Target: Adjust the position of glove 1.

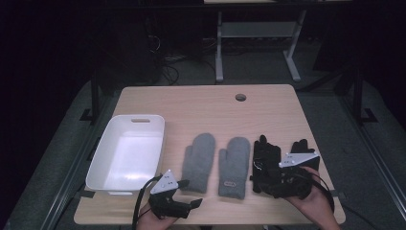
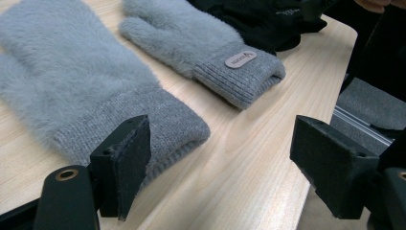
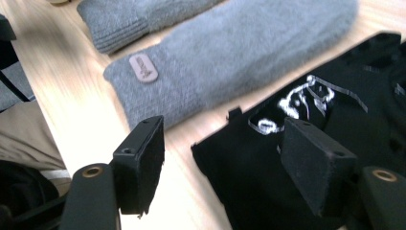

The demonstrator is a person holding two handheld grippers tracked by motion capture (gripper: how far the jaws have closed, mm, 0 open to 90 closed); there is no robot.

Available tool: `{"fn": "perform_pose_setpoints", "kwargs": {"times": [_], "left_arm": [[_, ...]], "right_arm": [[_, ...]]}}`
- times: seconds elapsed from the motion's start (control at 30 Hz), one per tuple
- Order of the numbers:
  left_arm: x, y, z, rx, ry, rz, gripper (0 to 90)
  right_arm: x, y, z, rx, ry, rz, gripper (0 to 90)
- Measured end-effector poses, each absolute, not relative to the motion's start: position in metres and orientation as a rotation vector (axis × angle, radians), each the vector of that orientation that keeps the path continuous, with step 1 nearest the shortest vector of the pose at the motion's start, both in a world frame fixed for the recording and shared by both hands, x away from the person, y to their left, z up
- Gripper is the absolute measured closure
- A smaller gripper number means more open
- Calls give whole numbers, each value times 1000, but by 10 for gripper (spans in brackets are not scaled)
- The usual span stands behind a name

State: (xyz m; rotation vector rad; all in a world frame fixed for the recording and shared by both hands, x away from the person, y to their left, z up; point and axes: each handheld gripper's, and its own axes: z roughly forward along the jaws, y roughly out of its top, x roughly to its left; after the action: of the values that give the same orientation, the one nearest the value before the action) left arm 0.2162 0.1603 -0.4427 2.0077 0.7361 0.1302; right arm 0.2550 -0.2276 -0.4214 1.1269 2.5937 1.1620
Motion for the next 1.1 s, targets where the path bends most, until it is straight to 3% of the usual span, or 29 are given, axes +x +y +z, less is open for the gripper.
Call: {"fn": "perform_pose_setpoints", "kwargs": {"times": [0.63, 1.1], "left_arm": [[216, 162, -441, 1999, 736, 154, 218], [215, 160, -441, 2001, 732, 151, 218]], "right_arm": [[300, -185, -387, 984, 2716, 1096, 314], [331, -148, -403, 923, 2834, 948, 318]]}}
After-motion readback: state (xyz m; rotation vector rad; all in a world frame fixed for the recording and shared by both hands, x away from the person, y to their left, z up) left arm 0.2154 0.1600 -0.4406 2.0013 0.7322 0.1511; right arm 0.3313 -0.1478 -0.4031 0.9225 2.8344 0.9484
